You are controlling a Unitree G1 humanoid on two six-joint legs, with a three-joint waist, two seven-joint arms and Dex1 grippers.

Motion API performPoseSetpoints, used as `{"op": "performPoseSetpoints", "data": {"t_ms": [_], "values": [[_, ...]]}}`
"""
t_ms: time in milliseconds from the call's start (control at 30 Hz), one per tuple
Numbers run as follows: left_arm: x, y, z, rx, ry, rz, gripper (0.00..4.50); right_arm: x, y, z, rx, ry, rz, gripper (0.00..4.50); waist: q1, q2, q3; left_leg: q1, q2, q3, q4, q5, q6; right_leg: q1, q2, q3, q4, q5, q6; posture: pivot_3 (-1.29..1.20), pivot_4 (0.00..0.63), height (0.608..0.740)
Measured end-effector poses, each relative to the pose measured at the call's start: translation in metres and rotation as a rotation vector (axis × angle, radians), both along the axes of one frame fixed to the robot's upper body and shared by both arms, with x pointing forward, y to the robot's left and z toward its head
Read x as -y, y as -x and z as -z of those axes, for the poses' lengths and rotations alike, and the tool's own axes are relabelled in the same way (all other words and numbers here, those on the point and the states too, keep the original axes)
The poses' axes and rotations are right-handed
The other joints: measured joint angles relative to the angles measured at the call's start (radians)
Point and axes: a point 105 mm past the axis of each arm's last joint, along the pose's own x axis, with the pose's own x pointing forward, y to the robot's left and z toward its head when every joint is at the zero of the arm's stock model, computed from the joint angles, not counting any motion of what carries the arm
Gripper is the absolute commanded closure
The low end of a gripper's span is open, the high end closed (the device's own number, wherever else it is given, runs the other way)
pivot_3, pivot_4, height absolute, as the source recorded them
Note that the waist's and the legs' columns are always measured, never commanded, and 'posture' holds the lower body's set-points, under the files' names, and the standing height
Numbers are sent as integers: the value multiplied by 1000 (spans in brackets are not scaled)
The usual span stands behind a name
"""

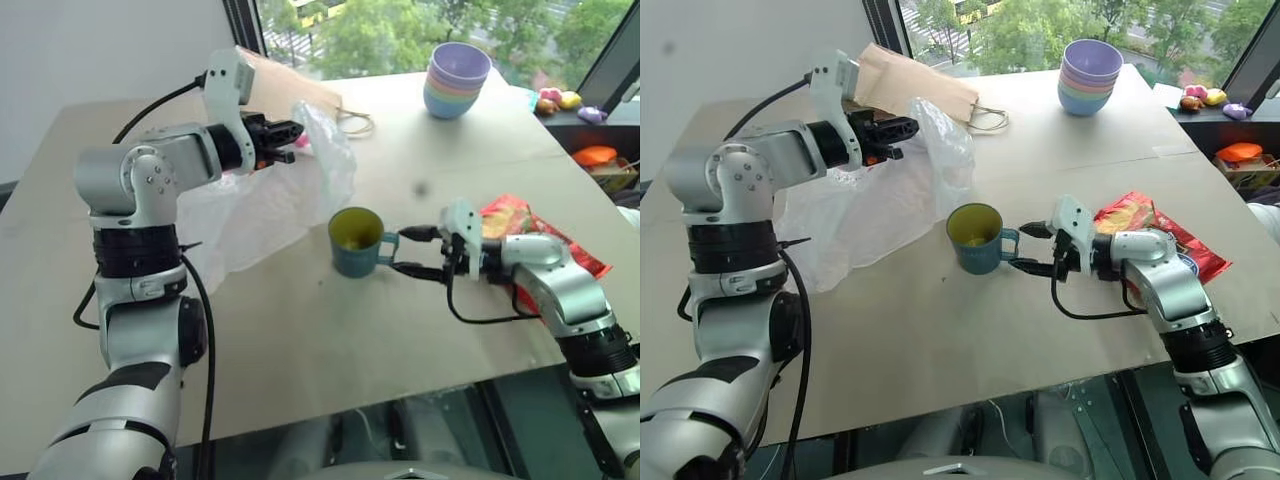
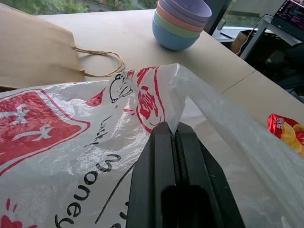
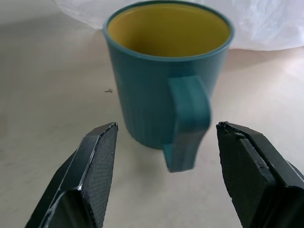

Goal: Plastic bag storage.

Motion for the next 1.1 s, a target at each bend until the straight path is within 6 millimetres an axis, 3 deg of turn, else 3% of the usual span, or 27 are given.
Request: {"op": "performPoseSetpoints", "data": {"t_ms": [133,167,267,367,400,633,733,833,933,1100], "values": [[0,0,0,1,1,1,4500,-8,-1,-2,9,-33,6,1154,0,0,0,1,0,1,0,0,0,-1,0,1,3,0,0,0,150,740],[0,0,0,1,1,1,4500,-8,-1,-3,10,-33,9,1386,0,0,0,1,0,1,0,0,0,-1,0,1,3,0,0,0,150,740],[1,0,0,1,1,2,4500,-12,-2,-4,16,-46,14,2406,-1,0,0,1,0,1,1,0,0,-1,0,1,3,0,0,0,150,740],[2,0,0,1,2,5,4500,-13,-3,-6,21,-50,17,4044,-1,0,0,1,0,1,1,0,0,-1,0,1,3,0,0,0,150,740],[2,0,-1,2,3,6,4500,-14,-3,-6,18,-53,19,4153,-1,0,0,1,0,1,1,0,0,-1,0,1,3,0,0,0,150,740],[5,-1,-8,11,10,23,4500,-22,14,-11,-49,-67,16,4152,1,0,0,0,0,1,1,0,0,-1,0,1,2,0,0,0,150,740],[7,-3,-12,9,21,38,4500,-39,25,-29,-96,-145,16,4152,-3,0,0,1,0,1,0,0,0,-1,0,1,3,0,0,0,150,740],[13,-4,-19,15,26,71,4500,-72,29,-56,-112,-210,-5,4152,-6,0,0,1,0,1,0,0,-1,-2,1,2,4,0,0,0,150,740],[16,-5,-24,25,24,93,4500,-95,22,-69,-123,-240,23,4152,-2,0,0,1,-1,0,0,0,-1,-2,0,1,3,0,0,0,150,740],[19,-7,-20,17,10,104,4500,-110,-5,-54,-217,-219,140,4152,-1,0,0,0,-3,0,0,0,0,-2,-2,-1,3,0,0,0,150,740]]}}
